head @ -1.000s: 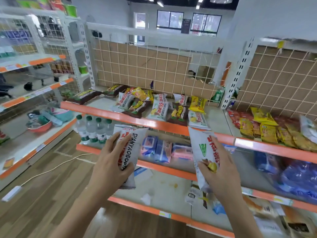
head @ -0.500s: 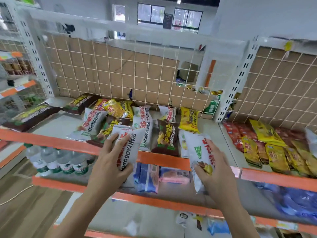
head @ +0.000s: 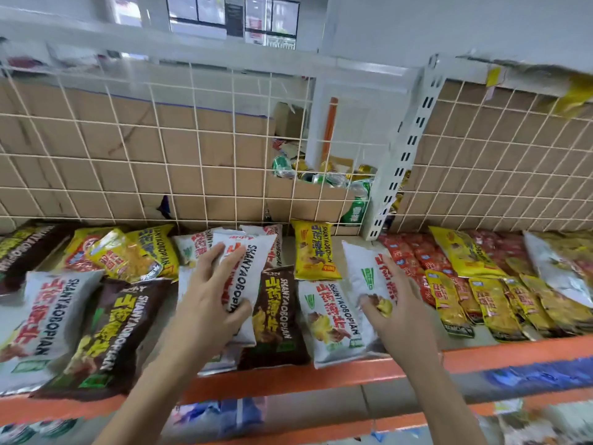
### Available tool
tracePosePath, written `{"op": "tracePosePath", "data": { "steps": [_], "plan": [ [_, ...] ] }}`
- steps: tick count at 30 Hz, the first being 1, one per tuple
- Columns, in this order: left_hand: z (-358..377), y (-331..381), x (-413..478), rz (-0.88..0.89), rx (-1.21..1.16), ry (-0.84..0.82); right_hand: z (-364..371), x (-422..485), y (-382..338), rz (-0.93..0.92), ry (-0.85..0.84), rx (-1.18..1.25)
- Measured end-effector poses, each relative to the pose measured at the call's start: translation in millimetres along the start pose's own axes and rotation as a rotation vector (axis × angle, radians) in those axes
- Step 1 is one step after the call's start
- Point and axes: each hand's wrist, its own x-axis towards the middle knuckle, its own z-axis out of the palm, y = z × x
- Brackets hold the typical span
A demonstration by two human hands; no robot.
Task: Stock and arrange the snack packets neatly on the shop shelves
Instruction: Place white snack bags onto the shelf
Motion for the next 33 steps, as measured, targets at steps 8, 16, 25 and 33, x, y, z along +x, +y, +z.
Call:
{"op": "tracePosePath", "data": {
  "steps": [8, 16, 25, 33],
  "plan": [
    [43, 11, 44, -0.01, 0.013, 0.002, 34, 95, 50, 0.081, -0.092, -0.095],
    [70, 24, 65, -0.047, 0.055, 0.044, 76, 156, 66, 0.025, -0.175, -0.288],
    [80, 29, 62, -0.071, 0.056, 0.054, 84, 157, 66, 0.043, -0.349, -0.317],
    [89, 55, 60, -0.02, -0.055, 0.018, 39, 129, 54, -0.077, -0.167, 0.348]
  ]
}}
